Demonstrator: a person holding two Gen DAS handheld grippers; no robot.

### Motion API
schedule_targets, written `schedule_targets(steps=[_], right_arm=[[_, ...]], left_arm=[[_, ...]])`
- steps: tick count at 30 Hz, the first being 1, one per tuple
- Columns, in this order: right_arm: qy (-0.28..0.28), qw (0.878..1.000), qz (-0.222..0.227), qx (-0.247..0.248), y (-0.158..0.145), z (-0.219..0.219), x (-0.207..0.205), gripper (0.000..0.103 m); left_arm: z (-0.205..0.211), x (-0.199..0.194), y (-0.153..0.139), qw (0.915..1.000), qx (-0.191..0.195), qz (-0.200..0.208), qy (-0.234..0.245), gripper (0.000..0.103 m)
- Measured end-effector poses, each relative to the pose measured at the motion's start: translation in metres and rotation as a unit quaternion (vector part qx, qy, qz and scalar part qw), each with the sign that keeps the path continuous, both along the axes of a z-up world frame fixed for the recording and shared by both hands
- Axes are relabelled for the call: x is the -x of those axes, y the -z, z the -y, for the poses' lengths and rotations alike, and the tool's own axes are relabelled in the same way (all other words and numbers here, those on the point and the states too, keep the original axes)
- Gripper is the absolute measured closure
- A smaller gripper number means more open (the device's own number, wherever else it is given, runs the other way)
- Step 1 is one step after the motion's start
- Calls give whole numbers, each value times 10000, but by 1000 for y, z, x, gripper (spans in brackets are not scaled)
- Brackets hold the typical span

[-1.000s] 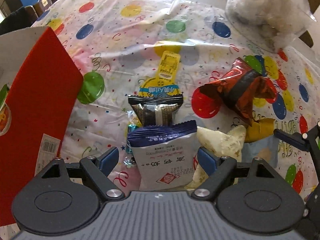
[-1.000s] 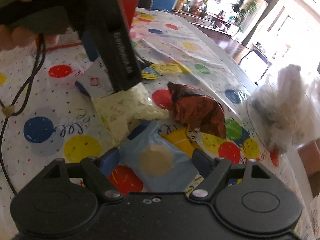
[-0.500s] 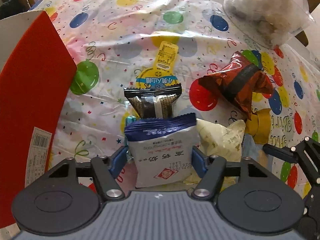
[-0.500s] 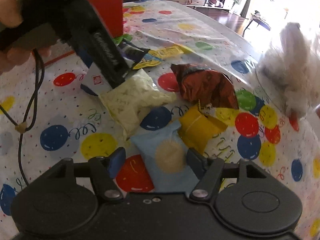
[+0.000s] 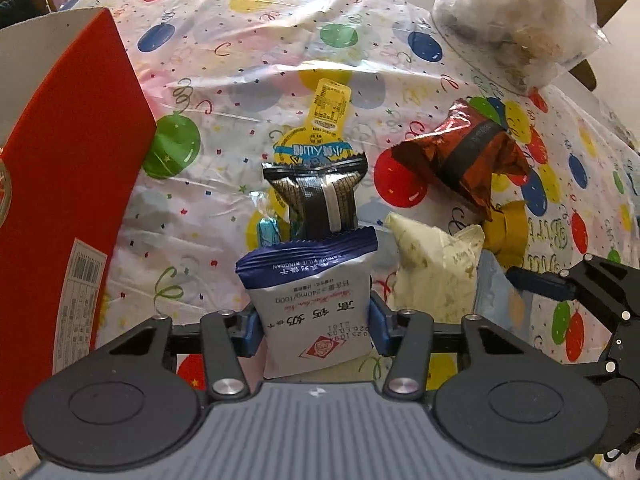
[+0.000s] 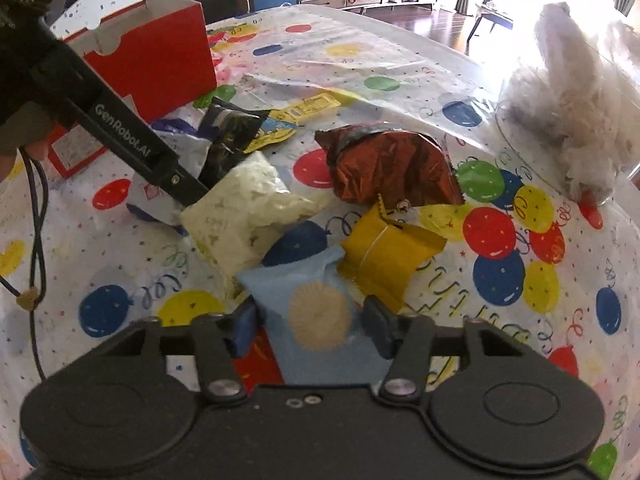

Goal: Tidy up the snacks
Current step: 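Close the left tool on the white-and-blue bag while the right tool grips the light blue pouch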

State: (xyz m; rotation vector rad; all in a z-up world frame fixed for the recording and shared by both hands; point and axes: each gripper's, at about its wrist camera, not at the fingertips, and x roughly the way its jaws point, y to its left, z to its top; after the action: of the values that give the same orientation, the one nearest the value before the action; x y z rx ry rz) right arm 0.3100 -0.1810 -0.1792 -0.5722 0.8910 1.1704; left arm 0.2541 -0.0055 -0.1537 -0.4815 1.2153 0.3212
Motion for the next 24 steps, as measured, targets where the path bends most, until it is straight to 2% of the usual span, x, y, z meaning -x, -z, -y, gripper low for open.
schedule_targets(steps=[3,14,19,24], right_arm=[[119,9998,-54,-117,-3,3,8,57],[873,9947,-318,-431,-14,23,44,63],[1283,9883,-489,-665,-22,31,61,76],[1633,9830,-523,-662,-25,35,73,78]], left_arm=[[1,6,-1,10000,41,34,34,53],[-2,35,-8,9995,191,175,195,53],[-3,49,-17,9987,262,299,322,53],[-2,64,-32,9968,280,493,569,53]])
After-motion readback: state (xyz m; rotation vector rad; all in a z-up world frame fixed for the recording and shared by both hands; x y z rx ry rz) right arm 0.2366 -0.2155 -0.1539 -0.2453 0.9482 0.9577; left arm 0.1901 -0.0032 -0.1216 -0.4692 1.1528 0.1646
